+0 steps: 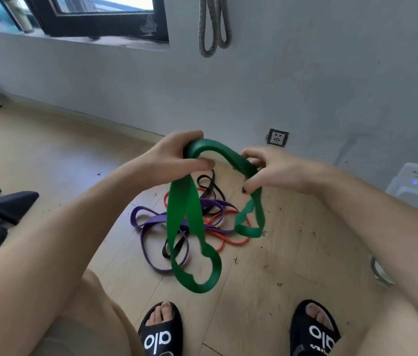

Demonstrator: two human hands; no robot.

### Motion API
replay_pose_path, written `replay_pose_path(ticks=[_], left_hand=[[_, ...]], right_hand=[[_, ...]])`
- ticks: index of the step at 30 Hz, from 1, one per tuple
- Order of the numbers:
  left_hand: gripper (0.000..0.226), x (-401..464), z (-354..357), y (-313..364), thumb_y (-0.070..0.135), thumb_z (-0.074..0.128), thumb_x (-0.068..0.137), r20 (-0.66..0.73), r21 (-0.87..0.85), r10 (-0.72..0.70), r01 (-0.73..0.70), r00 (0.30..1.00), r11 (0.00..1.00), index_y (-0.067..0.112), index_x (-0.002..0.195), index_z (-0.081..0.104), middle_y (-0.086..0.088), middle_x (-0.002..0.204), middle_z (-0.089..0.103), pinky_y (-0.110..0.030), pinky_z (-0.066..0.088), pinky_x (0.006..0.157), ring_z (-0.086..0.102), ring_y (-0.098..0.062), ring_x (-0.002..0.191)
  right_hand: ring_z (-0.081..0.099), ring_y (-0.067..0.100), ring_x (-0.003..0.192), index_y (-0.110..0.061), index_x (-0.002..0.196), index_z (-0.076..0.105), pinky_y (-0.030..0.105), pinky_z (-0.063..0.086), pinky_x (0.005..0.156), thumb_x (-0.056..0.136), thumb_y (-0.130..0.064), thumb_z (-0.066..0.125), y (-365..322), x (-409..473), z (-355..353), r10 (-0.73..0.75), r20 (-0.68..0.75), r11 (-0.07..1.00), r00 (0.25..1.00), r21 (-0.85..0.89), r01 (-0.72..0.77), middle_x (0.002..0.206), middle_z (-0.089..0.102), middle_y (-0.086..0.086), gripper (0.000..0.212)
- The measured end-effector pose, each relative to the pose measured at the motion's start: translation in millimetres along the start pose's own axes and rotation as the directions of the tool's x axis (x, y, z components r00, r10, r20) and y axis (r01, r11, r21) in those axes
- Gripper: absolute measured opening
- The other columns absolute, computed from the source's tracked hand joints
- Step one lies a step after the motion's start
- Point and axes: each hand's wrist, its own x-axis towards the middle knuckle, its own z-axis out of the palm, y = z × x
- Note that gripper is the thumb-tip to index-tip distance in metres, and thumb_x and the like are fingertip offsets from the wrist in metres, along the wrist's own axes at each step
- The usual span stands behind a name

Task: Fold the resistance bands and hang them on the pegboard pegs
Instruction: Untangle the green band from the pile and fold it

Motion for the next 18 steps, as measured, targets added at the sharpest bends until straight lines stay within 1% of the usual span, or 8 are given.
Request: replay_pose_path(ticks=[3, 5, 7, 9, 11, 13, 15, 18], left_hand=[[0.027, 0, 6, 7, 0.018, 0.073, 0.091, 0.035, -0.028, 0.023, -0.022, 0.999, 0.999, 0.012, 0.079, 0.05, 0.005, 0.065, 0.041, -0.023, 0.032, 0.055, 0.04, -0.011, 0.059], [0.027, 0, 12, 10, 0.024, 0.073, 0.087, 0.063, -0.019, 0.037, -0.036, 0.997, 0.999, 0.017, 0.077, 0.05, 0.012, 0.062, 0.042, -0.023, 0.032, 0.053, 0.041, -0.009, 0.057], [0.025, 0, 14, 9, 0.028, 0.073, 0.082, 0.06, -0.007, 0.044, -0.044, 0.997, 0.999, 0.021, 0.076, 0.05, 0.015, 0.06, 0.044, -0.022, 0.033, 0.053, 0.042, -0.008, 0.056], [0.023, 1, 13, 5, 0.031, 0.073, 0.076, 0.068, 0.051, 0.033, -0.036, 0.997, 0.998, 0.018, 0.081, 0.054, 0.011, 0.064, 0.049, -0.028, 0.038, 0.056, 0.047, -0.011, 0.059], [0.031, 0, 12, 0, 0.034, 0.073, 0.069, 0.111, 0.132, 0.003, -0.017, 0.994, 0.991, 0.018, 0.092, 0.06, 0.006, 0.072, 0.056, -0.037, 0.045, 0.06, 0.055, -0.015, 0.064], [0.024, -2, 13, -4, 0.03, 0.074, 0.068, 0.155, 0.128, -0.022, 0.002, 0.988, 0.992, 0.032, 0.088, 0.063, 0.014, 0.069, 0.055, -0.026, 0.043, 0.058, 0.053, -0.008, 0.062], [0.023, -3, 14, -8, 0.022, 0.077, 0.071, 0.187, 0.09, -0.035, 0.018, 0.982, 0.996, 0.036, 0.078, 0.061, 0.017, 0.067, 0.056, -0.021, 0.043, 0.059, 0.053, -0.005, 0.061], [0.026, -4, 16, -15, 0.024, 0.082, 0.073, 0.178, 0.08, -0.048, 0.034, 0.983, 0.996, 0.029, 0.085, 0.06, 0.013, 0.072, 0.056, -0.037, 0.048, 0.066, 0.055, -0.009, 0.069]], right_hand=[[0.068, 0.024, 0.093, -0.015, 0.103, 0.065, 0.042, 0.051, 0.091, 0.078, -0.013, 0.08, -8, 2, 7, -0.081, -0.018, 0.99, 0.997, 0.11, 0.083, 0.1, 0.071, 0.016, 0.029], [0.063, 0.02, 0.084, -0.011, 0.099, 0.066, 0.045, 0.048, 0.087, 0.072, -0.018, 0.08, -14, 2, 9, -0.125, -0.069, 0.976, 0.99, 0.17, 0.135, 0.095, 0.068, 0.02, 0.031], [0.061, 0.017, 0.081, -0.011, 0.098, 0.065, 0.04, 0.047, 0.084, 0.07, -0.017, 0.075, -17, 1, 9, -0.149, -0.081, 0.963, 0.986, 0.215, 0.163, 0.093, 0.067, 0.022, 0.03], [0.059, 0.017, 0.077, -0.012, 0.092, 0.066, 0.036, 0.046, 0.077, 0.073, -0.011, 0.072, -20, -1, 8, -0.182, -0.072, 0.947, 0.981, 0.256, 0.194, 0.083, 0.063, 0.017, 0.02], [0.055, 0.019, 0.072, -0.015, 0.083, 0.065, 0.036, 0.044, 0.073, 0.069, -0.007, 0.069, -22, -2, 5, -0.212, -0.06, 0.916, 0.975, 0.336, 0.22, 0.076, 0.058, 0.009, 0.016], [0.05, 0.022, 0.07, -0.013, 0.08, 0.063, 0.035, 0.043, 0.068, 0.065, -0.004, 0.067, -26, -4, 4, -0.235, -0.038, 0.875, 0.971, 0.426, 0.228, 0.076, 0.053, 0.012, 0.018], [0.045, 0.019, 0.065, -0.01, 0.082, 0.061, 0.028, 0.041, 0.06, 0.065, -0.003, 0.065, -32, -6, 5, -0.26, -0.022, 0.843, 0.965, 0.483, 0.238, 0.077, 0.051, 0.013, 0.018], [0.043, 0.011, 0.057, -0.008, 0.084, 0.06, 0.025, 0.04, 0.06, 0.071, -0.006, 0.066, -31, -7, -1, -0.272, -0.054, 0.804, 0.961, 0.536, 0.258, 0.071, 0.055, 0.003, 0.015]])
